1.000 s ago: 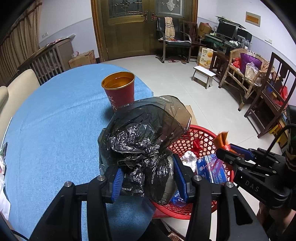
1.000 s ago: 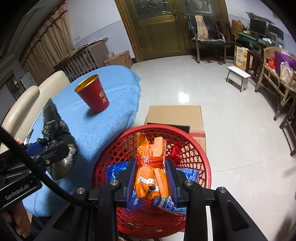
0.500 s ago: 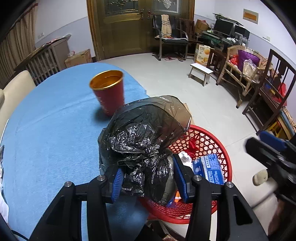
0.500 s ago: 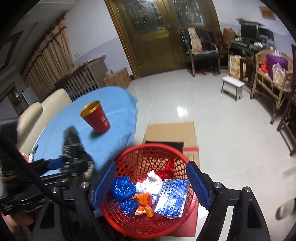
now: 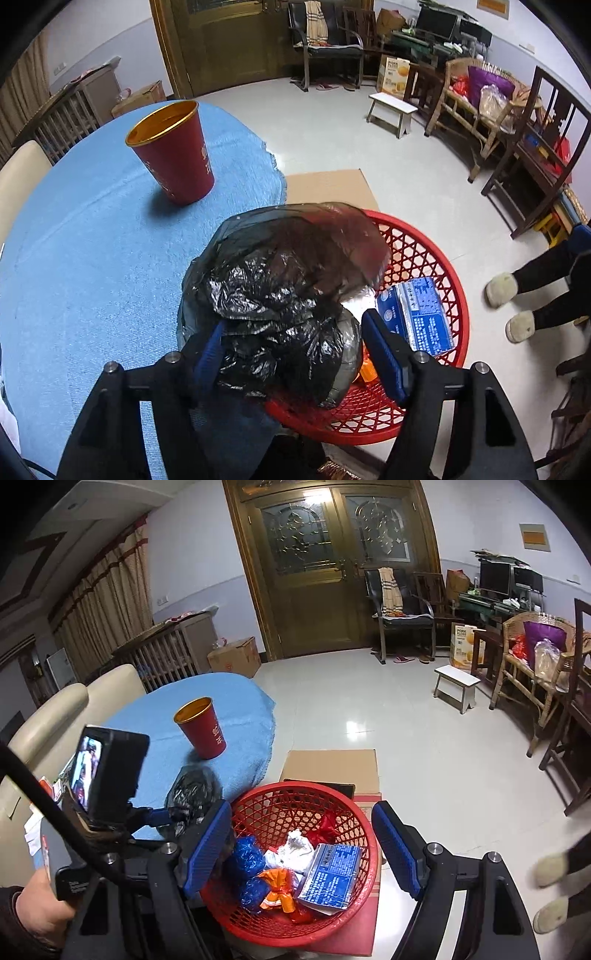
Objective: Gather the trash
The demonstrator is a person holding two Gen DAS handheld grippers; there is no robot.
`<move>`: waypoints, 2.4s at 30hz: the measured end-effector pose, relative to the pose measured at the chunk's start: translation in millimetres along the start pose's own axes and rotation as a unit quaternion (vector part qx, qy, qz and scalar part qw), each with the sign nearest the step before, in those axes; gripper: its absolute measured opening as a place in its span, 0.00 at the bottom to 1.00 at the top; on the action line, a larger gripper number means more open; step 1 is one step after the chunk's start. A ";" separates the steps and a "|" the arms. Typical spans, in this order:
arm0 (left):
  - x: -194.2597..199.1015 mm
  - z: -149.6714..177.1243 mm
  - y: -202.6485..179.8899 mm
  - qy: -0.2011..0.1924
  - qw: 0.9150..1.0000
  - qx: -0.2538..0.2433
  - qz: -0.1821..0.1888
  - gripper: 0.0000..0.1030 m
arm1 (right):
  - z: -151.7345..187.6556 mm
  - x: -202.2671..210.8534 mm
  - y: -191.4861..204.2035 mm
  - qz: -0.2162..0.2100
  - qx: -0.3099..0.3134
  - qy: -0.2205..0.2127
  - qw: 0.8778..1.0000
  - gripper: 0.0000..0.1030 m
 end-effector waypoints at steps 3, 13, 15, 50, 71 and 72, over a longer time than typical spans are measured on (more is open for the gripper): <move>-1.8 1.1 -0.2 0.007 1.000 -0.005 -0.003 0.74 | 0.0 -0.7 -3.3 0.002 -0.004 0.002 1.000 0.79; 6.9 -0.6 12.0 0.005 1.000 0.020 0.013 0.78 | 4.5 -12.0 -3.9 -0.001 -0.007 0.025 1.000 0.79; 8.8 -0.9 13.2 0.005 1.000 0.021 0.016 0.78 | 5.5 -15.0 -4.2 -0.003 -0.010 0.030 1.000 0.79; 68.1 13.4 75.8 -0.068 0.994 0.072 0.035 0.79 | 27.7 -33.7 58.8 0.001 0.007 0.131 0.991 0.79; 80.3 26.3 84.6 -0.090 0.994 0.065 0.004 0.79 | 30.3 -29.2 80.0 0.028 -0.001 0.130 0.991 0.79; 80.9 27.0 84.7 -0.091 0.994 0.065 0.004 0.79 | 30.0 -29.0 81.3 0.030 -0.001 0.131 0.991 0.79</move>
Point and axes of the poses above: each gripper's, at about its wrist camera, not at the fingertips, and x roughly against the way its jaws point, y to its left, z to its underside, the point moved 2 cm from there along -x, roughly the way its jaws point, and after that the axes turned 12 degrees about x, right-handed, at the moved point
